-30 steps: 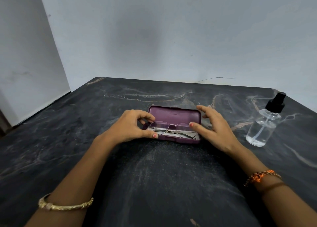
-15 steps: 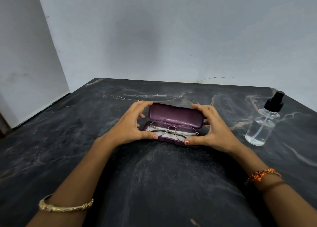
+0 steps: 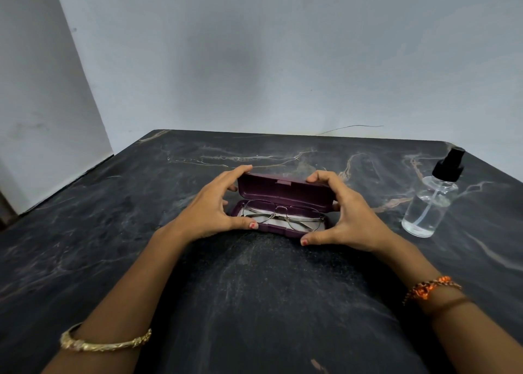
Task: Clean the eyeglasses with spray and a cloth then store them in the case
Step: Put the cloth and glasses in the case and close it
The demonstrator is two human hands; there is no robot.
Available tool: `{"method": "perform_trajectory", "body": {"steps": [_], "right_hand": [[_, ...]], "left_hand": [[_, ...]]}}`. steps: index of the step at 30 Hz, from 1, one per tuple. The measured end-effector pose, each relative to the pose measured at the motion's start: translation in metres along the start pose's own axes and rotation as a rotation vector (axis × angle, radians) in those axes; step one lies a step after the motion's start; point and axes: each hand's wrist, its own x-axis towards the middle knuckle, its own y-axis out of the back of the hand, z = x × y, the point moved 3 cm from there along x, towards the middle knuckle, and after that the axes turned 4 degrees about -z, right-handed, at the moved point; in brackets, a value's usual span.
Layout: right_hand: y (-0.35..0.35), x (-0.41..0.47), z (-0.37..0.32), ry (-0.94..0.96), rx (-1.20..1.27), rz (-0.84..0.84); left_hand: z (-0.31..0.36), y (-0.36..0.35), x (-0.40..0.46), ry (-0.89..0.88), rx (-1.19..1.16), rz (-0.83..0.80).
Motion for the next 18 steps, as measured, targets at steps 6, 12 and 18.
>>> {"method": "perform_trajectory", "body": {"steps": [6, 12, 18], "right_hand": [[-0.002, 0.000, -0.007, 0.068, -0.172, -0.003], [-0.009, 0.002, -0.011, 0.083, -0.331, -0.048], [-0.011, 0.001, -0.008, 0.063, -0.431, -0.046]], "left_hand": [[-0.002, 0.001, 0.001, -0.028, -0.027, 0.023], [-0.001, 0.002, -0.001, -0.067, 0.015, 0.048], [0.005, -0.005, 0.000, -0.113, 0.069, 0.013]]}}
